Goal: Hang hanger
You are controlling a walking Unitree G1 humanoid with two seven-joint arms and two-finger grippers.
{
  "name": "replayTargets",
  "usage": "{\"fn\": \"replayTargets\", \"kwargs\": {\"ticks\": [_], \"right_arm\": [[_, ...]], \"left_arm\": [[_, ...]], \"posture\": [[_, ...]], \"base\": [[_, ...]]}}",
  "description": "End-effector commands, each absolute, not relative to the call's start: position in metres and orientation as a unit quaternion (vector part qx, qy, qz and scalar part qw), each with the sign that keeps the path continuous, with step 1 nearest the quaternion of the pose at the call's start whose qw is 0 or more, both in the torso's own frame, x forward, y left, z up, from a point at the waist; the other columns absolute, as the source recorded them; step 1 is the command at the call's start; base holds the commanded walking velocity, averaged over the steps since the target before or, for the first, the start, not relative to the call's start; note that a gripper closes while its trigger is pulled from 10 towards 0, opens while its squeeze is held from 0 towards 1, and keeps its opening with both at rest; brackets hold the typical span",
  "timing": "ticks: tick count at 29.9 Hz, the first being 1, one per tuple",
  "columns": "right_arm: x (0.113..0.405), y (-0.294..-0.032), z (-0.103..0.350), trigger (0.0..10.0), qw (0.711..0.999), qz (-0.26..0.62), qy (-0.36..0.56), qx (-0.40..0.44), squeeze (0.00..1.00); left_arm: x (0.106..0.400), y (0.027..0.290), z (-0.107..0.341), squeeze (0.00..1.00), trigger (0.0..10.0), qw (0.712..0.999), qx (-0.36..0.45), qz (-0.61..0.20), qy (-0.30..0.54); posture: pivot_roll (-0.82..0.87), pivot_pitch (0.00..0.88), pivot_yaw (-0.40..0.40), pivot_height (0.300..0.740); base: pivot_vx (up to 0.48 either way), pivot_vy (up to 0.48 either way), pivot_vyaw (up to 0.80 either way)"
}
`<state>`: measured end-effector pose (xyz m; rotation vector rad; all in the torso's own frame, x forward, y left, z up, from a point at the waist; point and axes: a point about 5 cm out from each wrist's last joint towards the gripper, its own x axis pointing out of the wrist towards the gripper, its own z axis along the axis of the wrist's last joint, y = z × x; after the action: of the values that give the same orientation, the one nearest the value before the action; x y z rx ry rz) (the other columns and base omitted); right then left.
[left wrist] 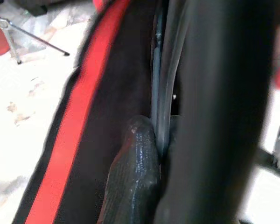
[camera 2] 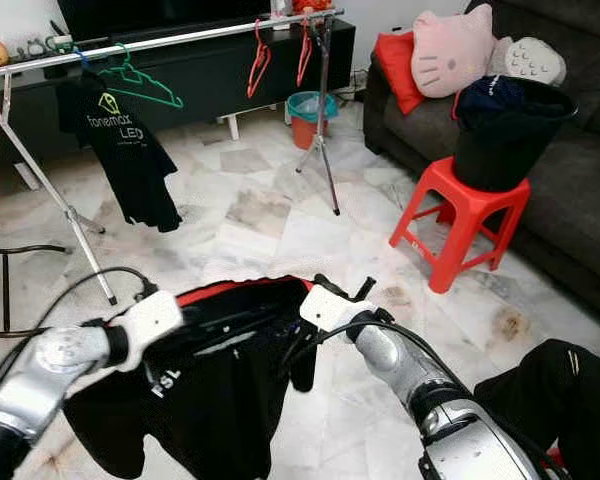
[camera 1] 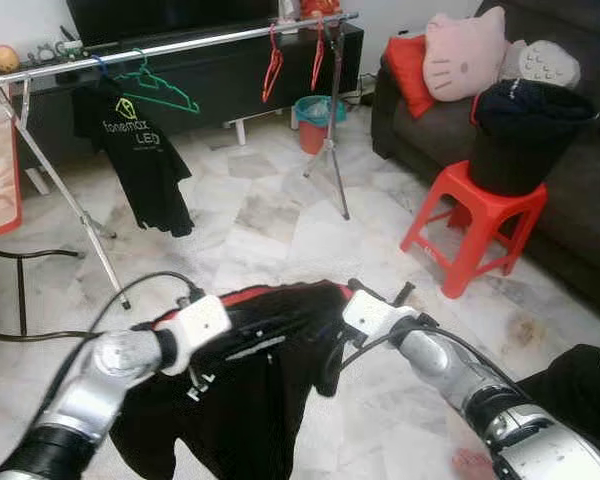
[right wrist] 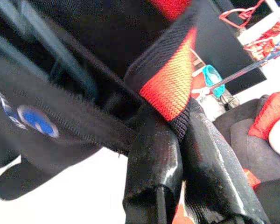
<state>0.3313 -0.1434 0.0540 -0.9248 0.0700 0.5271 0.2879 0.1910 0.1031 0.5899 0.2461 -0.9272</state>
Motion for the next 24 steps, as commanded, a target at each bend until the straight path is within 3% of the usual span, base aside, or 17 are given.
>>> {"fn": "replayTargets", "kwargs": {"ticks": [1,5,11,20,21,24], "right_arm": [[0.333,-0.153,0.054,10.0,0.857,0.236,0.047,-0.456,0.0],[0.333,-0.156,0.053,10.0,0.858,0.229,0.053,-0.456,0.0],[0.335,-0.158,0.055,10.0,0.858,0.221,0.057,-0.461,0.0],[0.335,-0.16,0.055,10.0,0.854,0.219,0.06,-0.469,0.0],[0.334,-0.161,0.053,10.0,0.853,0.22,0.063,-0.47,0.0],[0.333,-0.161,0.052,10.0,0.852,0.221,0.064,-0.47,0.0]], "left_arm": [[0.285,0.211,0.107,0.0,10.0,0.855,0.259,-0.433,0.123],[0.276,0.223,0.116,0.0,10.0,0.847,0.237,-0.461,0.123],[0.258,0.233,0.103,0.0,10.0,0.785,0.299,-0.51,0.183],[0.265,0.225,0.12,0.0,10.0,0.824,0.222,-0.509,0.112],[0.268,0.222,0.131,0.0,10.0,0.841,0.172,-0.507,0.08],[0.27,0.221,0.138,0.0,10.0,0.848,0.147,-0.505,0.064]], "posture": [[-0.06,0.009,-0.005,0.74],[-0.05,0.016,-0.005,0.74],[-0.05,0.023,-0.008,0.74],[-0.05,0.023,-0.013,0.74],[-0.05,0.024,-0.013,0.74],[-0.05,0.025,-0.015,0.74]], "base": [[0.0,0.0,0.0],[0.0,0.0,0.0],[0.0,0.0,0.0],[0.0,0.0,0.0],[0.0,0.0,0.0],[0.0,0.0,0.0]]}}
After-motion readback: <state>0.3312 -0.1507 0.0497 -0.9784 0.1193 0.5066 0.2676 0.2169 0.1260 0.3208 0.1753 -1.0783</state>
